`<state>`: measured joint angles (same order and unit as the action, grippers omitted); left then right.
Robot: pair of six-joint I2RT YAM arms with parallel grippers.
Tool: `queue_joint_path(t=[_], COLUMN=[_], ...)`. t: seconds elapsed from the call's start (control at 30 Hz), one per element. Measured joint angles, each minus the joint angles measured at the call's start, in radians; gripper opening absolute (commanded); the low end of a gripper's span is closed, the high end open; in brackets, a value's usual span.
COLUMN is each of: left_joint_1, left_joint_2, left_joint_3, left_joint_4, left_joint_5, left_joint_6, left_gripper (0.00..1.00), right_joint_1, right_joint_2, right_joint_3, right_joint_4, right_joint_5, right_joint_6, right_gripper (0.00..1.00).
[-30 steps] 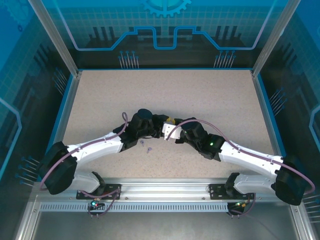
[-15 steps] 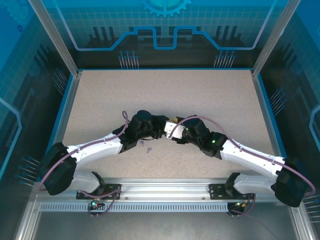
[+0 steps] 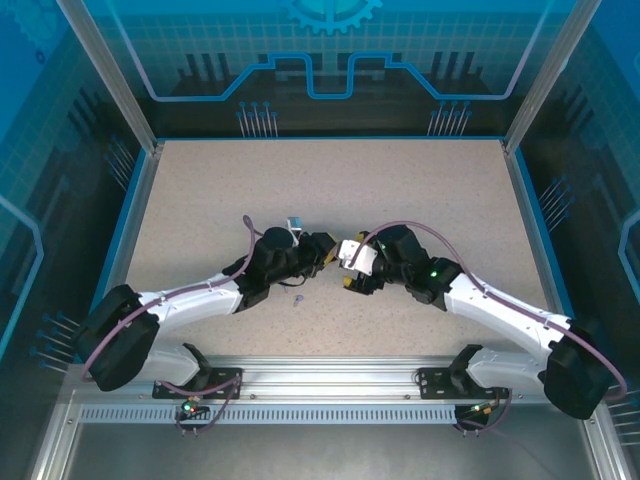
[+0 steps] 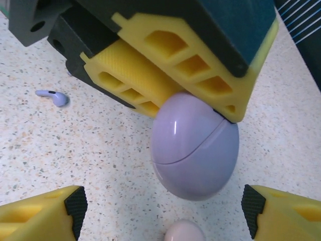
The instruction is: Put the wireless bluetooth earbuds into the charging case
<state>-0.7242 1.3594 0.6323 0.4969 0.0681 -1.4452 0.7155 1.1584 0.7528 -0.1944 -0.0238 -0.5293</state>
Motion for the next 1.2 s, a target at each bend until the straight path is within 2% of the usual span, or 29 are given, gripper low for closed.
queue_joint_path(t=[0.13, 0.33, 0.47, 0.53, 0.7, 0.9, 1.07, 1.2], left_joint_1=[0.001, 0.002, 0.002, 0.002, 0.002, 0.002, 0.002, 0.003], left_joint_2=[0.0, 0.0, 0.0, 0.0, 0.005, 0.021, 0.021, 0.021], left_joint_3=[-0.009, -0.018, -0.04, -0.052, -0.059, -0.06, -0.06, -0.06], left_joint_4=[0.064, 0.124, 0.148, 0.161, 0.195, 0.217, 0.228, 0.227], left_joint_5=[0.036, 0.085, 0.1, 0.108, 0.12, 0.136, 0.137, 0.139], left_joint_6=[0.074, 0.139, 0.146, 0.146, 0.146, 0.143, 0.145, 0.147], left_gripper=[0.18, 0.18, 0.17, 0.17, 0.19, 0.36, 0.48, 0.51], right_joint_1=[-0.051, -0.089, -0.089, -0.088, -0.089, -0.093, -0.095, -0.095], right_joint_2=[0.002, 0.023, 0.049, 0.064, 0.084, 0.084, 0.084, 0.084], right_joint_3=[0.019, 0.063, 0.085, 0.099, 0.139, 0.149, 0.15, 0.15], right_joint_4=[-0.017, -0.036, -0.047, -0.058, -0.072, -0.085, -0.102, -0.105], right_joint_5=[-0.096, -0.198, -0.237, -0.252, -0.273, -0.28, -0.28, -0.262], right_joint_6=[0.018, 0.036, 0.045, 0.047, 0.054, 0.059, 0.063, 0.074], right_gripper=[0.9, 0.87, 0.77, 0.69, 0.58, 0.45, 0.44, 0.43])
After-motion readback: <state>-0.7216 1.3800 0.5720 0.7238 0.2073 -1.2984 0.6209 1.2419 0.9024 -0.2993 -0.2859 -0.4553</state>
